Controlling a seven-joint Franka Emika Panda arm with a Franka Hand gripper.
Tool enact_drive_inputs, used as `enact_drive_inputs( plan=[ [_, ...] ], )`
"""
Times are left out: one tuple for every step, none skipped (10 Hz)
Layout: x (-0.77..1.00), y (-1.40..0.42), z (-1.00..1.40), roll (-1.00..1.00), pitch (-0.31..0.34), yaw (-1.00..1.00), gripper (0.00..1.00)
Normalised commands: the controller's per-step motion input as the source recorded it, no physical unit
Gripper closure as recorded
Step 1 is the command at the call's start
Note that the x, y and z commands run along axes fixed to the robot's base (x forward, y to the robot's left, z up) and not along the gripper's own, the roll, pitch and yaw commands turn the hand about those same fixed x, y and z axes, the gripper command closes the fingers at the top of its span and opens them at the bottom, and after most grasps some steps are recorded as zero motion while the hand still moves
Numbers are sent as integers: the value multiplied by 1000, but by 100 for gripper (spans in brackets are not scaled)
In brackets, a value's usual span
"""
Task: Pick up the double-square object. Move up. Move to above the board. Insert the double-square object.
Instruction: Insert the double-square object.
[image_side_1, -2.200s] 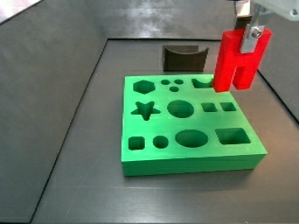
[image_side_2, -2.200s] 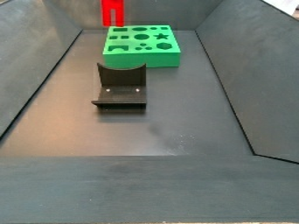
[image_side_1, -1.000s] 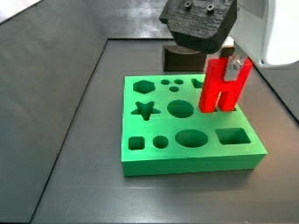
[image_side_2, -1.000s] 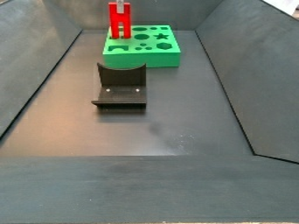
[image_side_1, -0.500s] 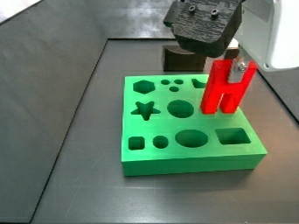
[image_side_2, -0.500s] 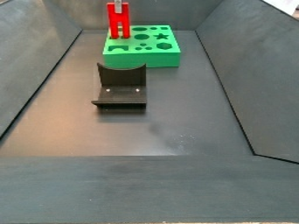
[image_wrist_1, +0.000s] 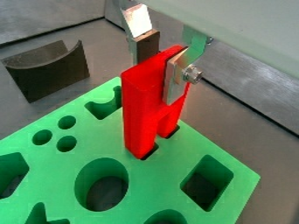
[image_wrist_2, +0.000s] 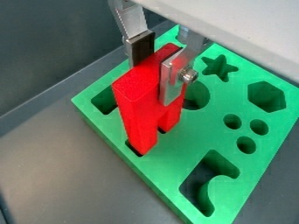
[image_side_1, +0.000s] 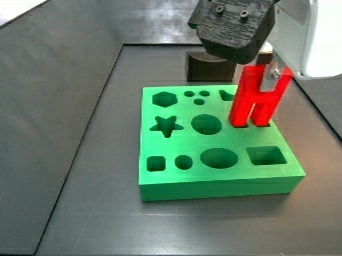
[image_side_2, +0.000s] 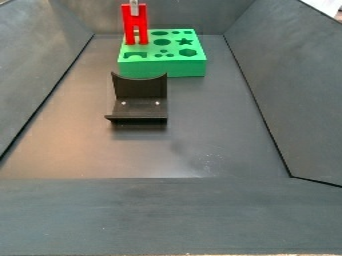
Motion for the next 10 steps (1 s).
enact_drive_inputs(
  plan=[
    [389,-134,-289,93,106,0,100],
    [300,-117,-331,183,196,-20,100],
    [223,-126,-340,200,176,-11,100],
    [60,-103,-531,190,110,0,100],
    [9,-111,-786,207,83,0,100],
    [389,-49,-614,206,236,-83,100],
    [194,0,-463,31,111,-77,100],
    [0,0,0,0,-19,0,100],
    [0,0,0,0,6,0,100],
    [0,0,0,0,0,0,100]
  ],
)
